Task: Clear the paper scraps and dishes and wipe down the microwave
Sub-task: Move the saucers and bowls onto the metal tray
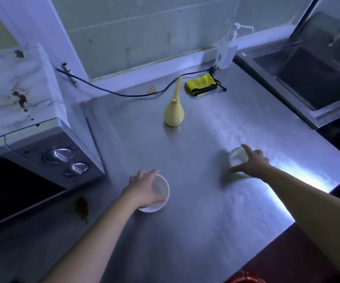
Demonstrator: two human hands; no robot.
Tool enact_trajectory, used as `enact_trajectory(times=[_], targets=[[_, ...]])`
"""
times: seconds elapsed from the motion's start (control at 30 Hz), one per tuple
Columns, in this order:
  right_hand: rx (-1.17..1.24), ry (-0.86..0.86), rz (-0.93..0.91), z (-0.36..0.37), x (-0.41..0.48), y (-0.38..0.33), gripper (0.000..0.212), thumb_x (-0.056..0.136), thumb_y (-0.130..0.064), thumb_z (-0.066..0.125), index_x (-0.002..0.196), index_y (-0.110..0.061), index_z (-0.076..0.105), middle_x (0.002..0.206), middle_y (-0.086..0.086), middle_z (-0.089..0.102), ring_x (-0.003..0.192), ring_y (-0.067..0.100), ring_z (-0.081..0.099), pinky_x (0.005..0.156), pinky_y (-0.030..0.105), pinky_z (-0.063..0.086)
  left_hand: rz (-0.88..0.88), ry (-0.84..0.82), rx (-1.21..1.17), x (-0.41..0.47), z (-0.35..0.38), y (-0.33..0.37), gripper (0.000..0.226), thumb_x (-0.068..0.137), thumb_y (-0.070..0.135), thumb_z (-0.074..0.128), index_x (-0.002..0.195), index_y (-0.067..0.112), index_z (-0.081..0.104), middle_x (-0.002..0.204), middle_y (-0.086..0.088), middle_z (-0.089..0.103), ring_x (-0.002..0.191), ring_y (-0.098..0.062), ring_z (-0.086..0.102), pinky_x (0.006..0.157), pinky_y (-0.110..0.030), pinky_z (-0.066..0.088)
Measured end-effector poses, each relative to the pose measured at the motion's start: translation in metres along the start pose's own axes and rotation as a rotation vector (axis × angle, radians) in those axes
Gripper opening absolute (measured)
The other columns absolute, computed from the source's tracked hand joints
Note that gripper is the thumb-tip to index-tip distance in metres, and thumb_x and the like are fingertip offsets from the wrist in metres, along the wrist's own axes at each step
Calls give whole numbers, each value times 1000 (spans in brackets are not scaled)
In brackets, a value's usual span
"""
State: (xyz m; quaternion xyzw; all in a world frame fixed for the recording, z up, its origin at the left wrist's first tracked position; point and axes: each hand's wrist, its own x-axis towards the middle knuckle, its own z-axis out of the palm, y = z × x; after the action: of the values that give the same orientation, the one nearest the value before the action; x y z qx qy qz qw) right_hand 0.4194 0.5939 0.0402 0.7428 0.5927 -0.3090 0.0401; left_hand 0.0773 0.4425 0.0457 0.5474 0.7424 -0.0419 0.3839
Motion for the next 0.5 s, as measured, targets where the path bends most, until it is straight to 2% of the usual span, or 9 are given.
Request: enact_trajectory(times=[0.1,0.17,0.23,0.3,0.4,0.5], targets=[[-73,-40,-87,22,-36,-3,108,67,-47,87,153,-42,23,147,11,28,129,42,30,106,51,35,-37,68,-299,-36,27,-15,68,87,32,61,149,41,33,152,7,35,134,-21,42,105,-37,41],[-130,-58,-173,41,-68,-3,110,66,-49,87,155,-38,23,147,13,27,129,42,31,109,47,31,-73,175,-579,-64,49,-24,59,85,11,54,138,37,51,139,9,55,125,-20,54,102,-40,48],[-134,-91,-225,62,-103,3,111,64,-53,87,155,-38,24,147,12,26,128,42,32,109,44,32,-157,268,-899,-92,73,-25,52,82,-1,49,112,36,69,108,12,72,106,-20,66,84,-42,59],[-75,-113,-234,83,-135,16,105,66,-54,85,153,-39,29,145,11,28,127,40,35,107,42,35,-289,331,-1155,-114,95,-22,44,85,-8,52,101,28,73,91,9,75,92,-18,71,67,-33,60],[219,-31,-205,113,-175,42,77,81,-39,77,148,-34,40,130,12,43,110,33,51,93,39,44,-386,349,-1354,-132,120,-20,26,89,3,68,111,17,70,103,-1,73,94,-17,70,70,-31,59],[522,60,-64,134,-196,65,46,89,-26,66,133,-26,52,115,8,59,89,23,55,80,36,46,-404,362,-1439,-139,127,-11,28,88,10,73,116,12,66,112,-7,70,98,-20,68,73,-35,60]])
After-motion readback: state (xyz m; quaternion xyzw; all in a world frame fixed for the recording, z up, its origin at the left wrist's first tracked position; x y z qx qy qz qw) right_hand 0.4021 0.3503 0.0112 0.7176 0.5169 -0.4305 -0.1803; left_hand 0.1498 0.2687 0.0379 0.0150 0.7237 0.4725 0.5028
